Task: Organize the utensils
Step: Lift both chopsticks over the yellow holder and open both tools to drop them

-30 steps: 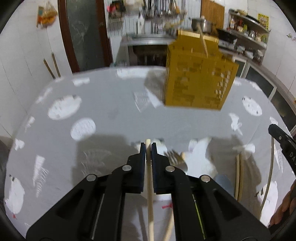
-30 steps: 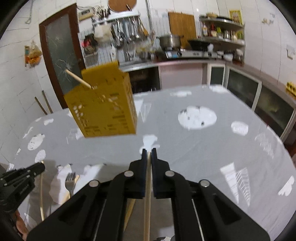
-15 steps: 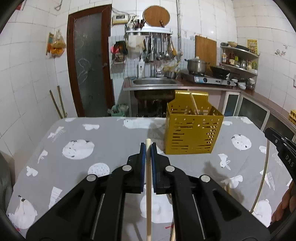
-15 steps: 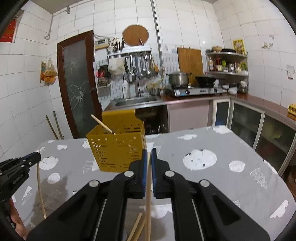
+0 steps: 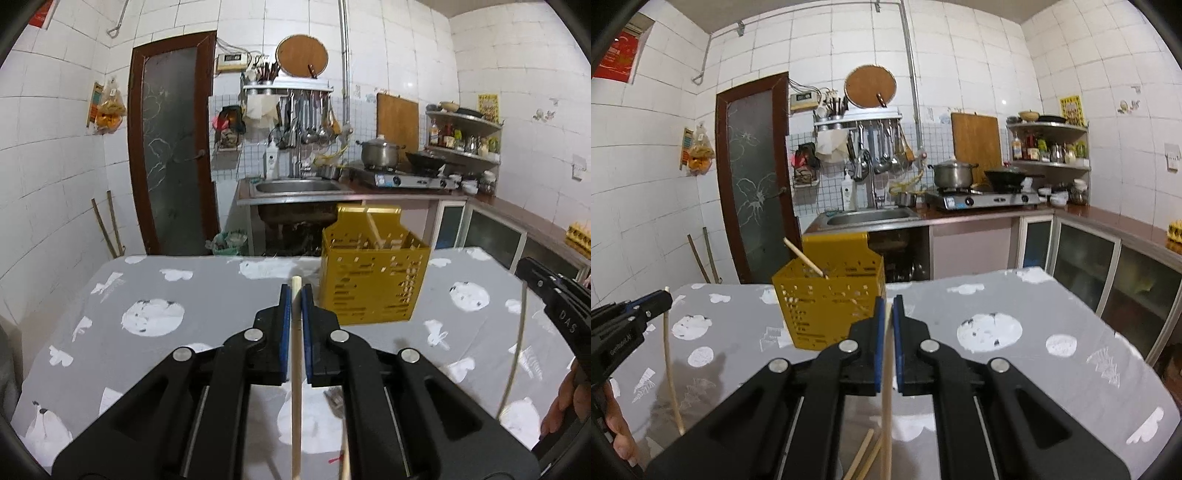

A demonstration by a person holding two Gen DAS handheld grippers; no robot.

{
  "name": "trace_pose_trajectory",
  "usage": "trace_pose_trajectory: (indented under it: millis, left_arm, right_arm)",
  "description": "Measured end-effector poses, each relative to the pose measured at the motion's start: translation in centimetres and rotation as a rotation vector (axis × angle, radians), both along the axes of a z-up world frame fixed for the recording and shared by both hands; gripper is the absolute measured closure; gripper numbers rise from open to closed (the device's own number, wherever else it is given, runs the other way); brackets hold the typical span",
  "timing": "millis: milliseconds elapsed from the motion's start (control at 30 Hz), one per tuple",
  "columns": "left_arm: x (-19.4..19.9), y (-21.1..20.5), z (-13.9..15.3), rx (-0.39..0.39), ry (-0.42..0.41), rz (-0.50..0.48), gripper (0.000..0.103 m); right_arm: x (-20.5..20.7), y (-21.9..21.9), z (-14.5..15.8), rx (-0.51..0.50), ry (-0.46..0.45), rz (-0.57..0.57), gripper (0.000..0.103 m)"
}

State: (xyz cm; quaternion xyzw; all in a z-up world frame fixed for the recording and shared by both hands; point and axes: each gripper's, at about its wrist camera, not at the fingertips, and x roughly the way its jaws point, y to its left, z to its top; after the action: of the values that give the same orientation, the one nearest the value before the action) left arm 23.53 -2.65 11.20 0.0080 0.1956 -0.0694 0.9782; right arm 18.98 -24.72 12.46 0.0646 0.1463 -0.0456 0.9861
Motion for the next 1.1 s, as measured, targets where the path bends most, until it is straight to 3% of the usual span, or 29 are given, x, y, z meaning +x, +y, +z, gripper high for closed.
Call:
trace_pose_trajectory:
  millis: [233,500,800,967,1100]
  left_arm:
    - [-0.1,-0.5,3.6,-0.032,-0.089,-0.027,0.098]
    - [2.7,-1.4,9.0,-0.056,-0.201,-0.038,0.098]
    - [7.9,-3.1,15.5,-0.109,-0.368,-0.032,0.098]
    - [12.5,-5.0,16.0,-0.118,-0.367,-0.035,0.098]
    - [15.9,-6.6,14.5,-0.1,-0.345,-0.044,0.098]
  right_arm:
    - [-0.1,0.9,3.7,-0.013,-0.09,0.023,0.098]
    - [2.9,1.4,8.7,-0.049,-0.178,0.038,0.098]
    - [8.0,-0.2,14.3,-0.013,-0.255,0.035,0.098]
    - [11.1,-0.8,14.5,0.009,-0.26,0.032,0.098]
    - [14.1,-0.9,13.5,0.01,-0.242,0.043,0.098]
